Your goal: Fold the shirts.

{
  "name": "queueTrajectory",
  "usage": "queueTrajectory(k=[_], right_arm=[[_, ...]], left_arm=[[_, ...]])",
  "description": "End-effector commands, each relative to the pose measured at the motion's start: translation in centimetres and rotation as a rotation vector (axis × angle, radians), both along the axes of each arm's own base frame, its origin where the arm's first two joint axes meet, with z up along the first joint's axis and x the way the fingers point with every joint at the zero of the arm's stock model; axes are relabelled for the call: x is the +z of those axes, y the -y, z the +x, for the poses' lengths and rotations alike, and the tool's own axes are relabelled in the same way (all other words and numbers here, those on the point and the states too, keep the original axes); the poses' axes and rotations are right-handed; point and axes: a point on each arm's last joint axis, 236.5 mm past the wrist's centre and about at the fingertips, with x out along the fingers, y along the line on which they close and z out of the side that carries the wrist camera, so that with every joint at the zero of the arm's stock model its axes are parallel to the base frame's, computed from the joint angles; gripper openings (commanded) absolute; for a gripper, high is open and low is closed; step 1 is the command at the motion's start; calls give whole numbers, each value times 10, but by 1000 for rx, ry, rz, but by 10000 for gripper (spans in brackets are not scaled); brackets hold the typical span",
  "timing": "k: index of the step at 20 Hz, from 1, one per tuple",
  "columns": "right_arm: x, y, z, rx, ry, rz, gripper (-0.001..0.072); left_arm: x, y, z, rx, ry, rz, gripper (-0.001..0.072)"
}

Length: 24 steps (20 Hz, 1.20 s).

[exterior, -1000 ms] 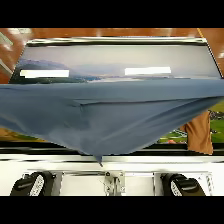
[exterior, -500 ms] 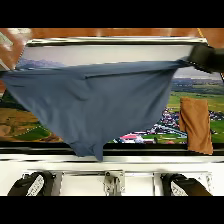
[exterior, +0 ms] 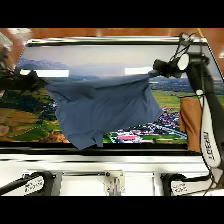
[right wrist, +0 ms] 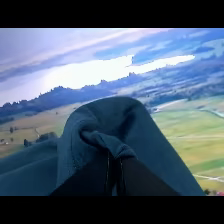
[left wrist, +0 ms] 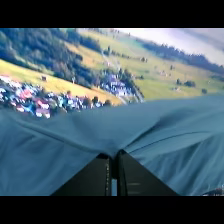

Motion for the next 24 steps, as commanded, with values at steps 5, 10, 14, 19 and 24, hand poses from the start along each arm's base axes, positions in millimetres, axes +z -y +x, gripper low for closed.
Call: queueTrajectory(k=[5,10,14,19,24], right_arm=[[-11,-3,19,35,23,47,511],[50,107,-51,142,-83,-355,509],[-7,124,-160,179,-509,-40,509],[-57,56,-202,131,-522,452,510],[-78,54,-218,125,-559,442,511]], left_arm=[[-65,11,5,34,-248,-105,711],[-27,-51,-70,-12,-377,-65,709],[-35,-64,-119,46,-336,-15,711],[-155,-3,-206,113,-489,-205,712],[-206,11,-238,181,-576,-247,711]])
